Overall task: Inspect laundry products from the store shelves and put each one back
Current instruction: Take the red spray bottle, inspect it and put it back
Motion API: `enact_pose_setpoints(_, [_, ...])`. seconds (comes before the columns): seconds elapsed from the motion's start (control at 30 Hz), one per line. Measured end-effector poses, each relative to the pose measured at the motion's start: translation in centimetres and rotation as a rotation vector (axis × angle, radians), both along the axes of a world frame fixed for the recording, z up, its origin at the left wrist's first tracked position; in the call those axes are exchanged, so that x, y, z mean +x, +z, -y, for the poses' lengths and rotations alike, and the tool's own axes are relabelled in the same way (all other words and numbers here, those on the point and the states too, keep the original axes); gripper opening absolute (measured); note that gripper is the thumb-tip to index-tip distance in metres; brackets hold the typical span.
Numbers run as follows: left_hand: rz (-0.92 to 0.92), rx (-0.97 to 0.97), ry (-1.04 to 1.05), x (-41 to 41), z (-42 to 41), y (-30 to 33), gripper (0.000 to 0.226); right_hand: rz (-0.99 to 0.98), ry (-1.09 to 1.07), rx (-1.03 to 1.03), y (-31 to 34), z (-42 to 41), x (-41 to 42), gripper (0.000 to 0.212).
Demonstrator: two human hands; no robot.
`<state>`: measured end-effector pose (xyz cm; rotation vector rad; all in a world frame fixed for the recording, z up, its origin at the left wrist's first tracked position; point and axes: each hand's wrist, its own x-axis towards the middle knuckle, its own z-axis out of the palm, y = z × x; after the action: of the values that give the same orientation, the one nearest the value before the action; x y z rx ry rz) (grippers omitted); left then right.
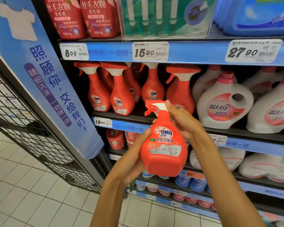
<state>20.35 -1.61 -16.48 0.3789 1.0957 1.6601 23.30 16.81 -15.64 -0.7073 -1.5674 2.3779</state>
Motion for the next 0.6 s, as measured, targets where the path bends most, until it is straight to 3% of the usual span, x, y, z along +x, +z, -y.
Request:
enact_pose_setpoints(0.2, [-0.032,-0.045,0.012,0.0,-0.1,-0.6,0.052,0.087,0.047,0.11,0.1,0.0,-0.2,0.041])
enact_pose_setpoints(0.4, [-0.171,-0.1,0.07,0.1,-0.3,-1.5,0.045,-0.205,-0.015,0.129,1.9,0.2,-0.1,0.05])
enact_pose_setpoints(0.6, [-0.338,-0.074,0.171,0.4,-1.4,-2.3,0.064,-0.386,-0.04,0.128,2.8,2.0,0.3,0.059])
